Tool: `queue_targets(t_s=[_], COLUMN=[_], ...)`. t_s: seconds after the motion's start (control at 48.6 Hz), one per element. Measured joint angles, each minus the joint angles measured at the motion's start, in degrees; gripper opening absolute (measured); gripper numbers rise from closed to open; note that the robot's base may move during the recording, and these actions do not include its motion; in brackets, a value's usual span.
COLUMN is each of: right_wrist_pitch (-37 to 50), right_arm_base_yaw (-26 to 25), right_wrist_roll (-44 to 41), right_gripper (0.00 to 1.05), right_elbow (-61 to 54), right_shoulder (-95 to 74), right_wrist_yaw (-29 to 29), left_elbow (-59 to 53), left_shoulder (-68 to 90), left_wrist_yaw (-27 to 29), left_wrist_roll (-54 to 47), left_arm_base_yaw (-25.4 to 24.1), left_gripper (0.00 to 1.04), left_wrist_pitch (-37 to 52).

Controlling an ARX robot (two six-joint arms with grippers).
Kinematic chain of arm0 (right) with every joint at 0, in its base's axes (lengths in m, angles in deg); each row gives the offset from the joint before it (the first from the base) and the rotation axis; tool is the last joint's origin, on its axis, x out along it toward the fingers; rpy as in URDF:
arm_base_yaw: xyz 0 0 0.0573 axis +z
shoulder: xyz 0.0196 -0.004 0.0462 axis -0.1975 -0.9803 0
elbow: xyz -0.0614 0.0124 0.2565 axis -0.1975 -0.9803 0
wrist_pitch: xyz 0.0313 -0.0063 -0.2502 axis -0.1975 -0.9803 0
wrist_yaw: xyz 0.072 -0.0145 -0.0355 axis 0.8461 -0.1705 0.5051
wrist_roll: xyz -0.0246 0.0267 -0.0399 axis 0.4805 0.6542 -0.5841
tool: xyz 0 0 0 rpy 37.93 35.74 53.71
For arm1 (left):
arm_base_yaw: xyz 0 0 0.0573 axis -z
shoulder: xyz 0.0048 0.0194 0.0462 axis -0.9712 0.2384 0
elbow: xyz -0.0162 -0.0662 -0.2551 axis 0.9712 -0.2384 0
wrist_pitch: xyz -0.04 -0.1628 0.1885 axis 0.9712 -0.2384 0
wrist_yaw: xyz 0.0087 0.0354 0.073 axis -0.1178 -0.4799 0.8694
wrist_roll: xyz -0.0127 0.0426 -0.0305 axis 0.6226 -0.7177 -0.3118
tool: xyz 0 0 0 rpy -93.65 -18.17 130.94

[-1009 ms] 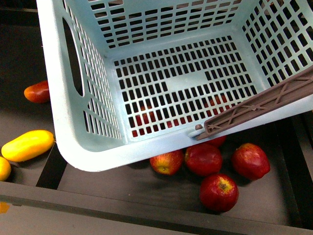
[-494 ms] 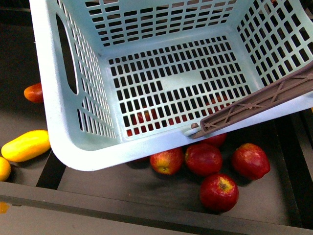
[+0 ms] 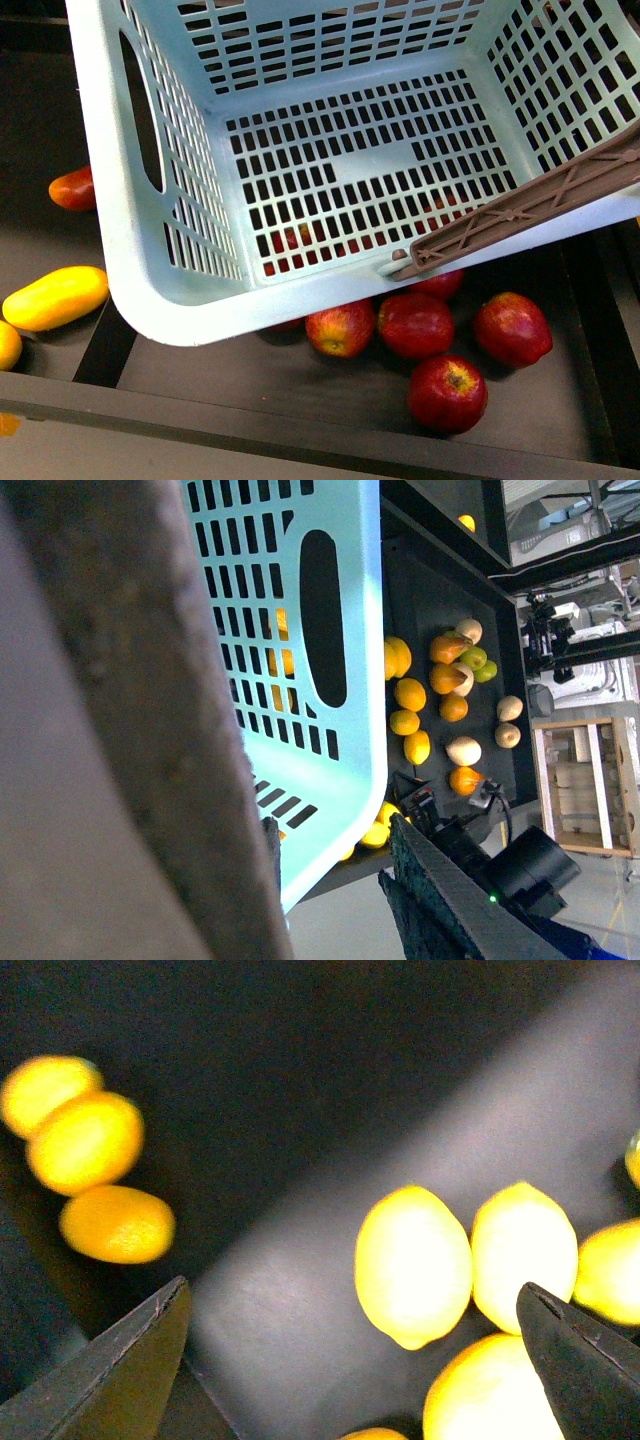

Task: Pick lemon and mango into basket

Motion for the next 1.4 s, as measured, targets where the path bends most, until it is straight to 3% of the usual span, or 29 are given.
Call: queue_targets(t_s=[0.309, 1.4], right_wrist_pitch=[-3.15, -8.7], right_arm_base_yaw=[-1.44, 2.58], right_wrist_roll=[3.02, 8.33], right_gripper=[0.96, 0.95], right_elbow=[8.68, 24.41], right_shoulder=[-14.93, -30.23], right_wrist_yaw=[-1.4, -6.32], left_elbow=[0.0, 0.0], left_shoulder=[0.0, 0.0], left_wrist_yaw=[-0.11, -0.09], left_wrist_roll=[0.04, 0.04], left_arm_base_yaw=[0.02, 0.0], left_gripper=[0.31, 0.31], left_wrist_pitch=[0.0, 0.0])
